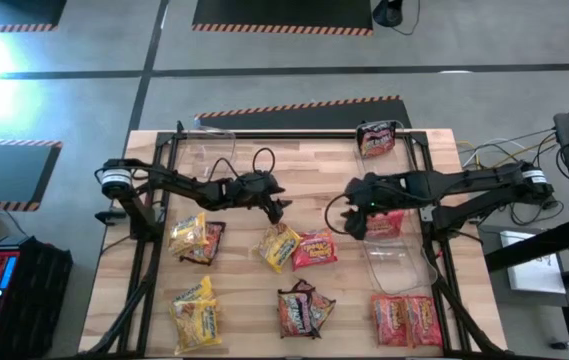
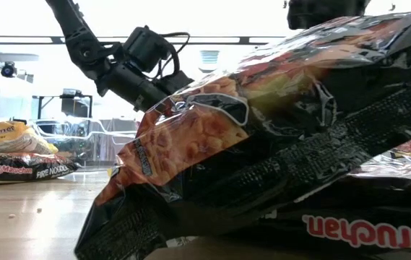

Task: Sort Maruchan noodles
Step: Put the yellow noodle pack into the top left transparent bin

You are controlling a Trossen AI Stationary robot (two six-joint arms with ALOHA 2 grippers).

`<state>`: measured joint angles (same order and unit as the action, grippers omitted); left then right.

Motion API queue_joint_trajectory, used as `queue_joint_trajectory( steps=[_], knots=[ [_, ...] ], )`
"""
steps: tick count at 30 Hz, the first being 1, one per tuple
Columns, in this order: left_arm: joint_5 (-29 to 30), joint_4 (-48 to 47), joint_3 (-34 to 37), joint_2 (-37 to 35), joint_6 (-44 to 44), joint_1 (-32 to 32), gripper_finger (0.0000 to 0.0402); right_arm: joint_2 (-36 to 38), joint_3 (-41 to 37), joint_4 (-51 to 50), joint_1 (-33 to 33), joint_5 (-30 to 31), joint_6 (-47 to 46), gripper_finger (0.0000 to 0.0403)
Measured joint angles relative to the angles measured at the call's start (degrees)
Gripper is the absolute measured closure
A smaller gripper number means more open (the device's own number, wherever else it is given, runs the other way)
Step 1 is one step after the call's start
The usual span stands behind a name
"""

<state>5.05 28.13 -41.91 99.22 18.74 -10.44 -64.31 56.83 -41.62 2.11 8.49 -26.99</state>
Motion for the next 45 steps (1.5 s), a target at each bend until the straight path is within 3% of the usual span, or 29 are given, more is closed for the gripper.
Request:
queue_joint_trajectory(
  steps=[6, 15, 21, 29, 35, 45],
  knots=[
    [-4.69, -4.61, 0.04, -1.56, -0.55, 1.48, 0.0177, -2.32, -4.96, 17.16, 0.14, -3.01, -4.74, 0.022],
    [-4.52, -17.58, 0.04, -8.76, -0.64, 5.53, 0.0177, -11.17, -8.57, 33.83, 2.66, -4.26, -7.72, 0.022],
    [-0.44, -24.27, 0.95, -12.46, 3.66, 12.07, 0.0177, -18.42, -8.6, 41.82, 4.61, -4.45, -4.09, 0.022],
    [5.66, -33.73, 1.34, -17.68, 15.23, 21.13, 0.0177, -22.18, -8.65, 44.05, 4.76, -4.42, -2.35, 0.022],
    [9.51, -33.24, 2.24, -15.93, 29.3, 25.81, 0.0177, -22.06, -8.66, 43.62, 4.79, -4.43, -2.1, 0.022],
    [9.48, -31.02, 2.29, -13.18, 32.21, 28.55, 0.0177, -22.9, -8.66, 44.72, 3.92, -3.93, 1.66, 0.022]
  ],
)
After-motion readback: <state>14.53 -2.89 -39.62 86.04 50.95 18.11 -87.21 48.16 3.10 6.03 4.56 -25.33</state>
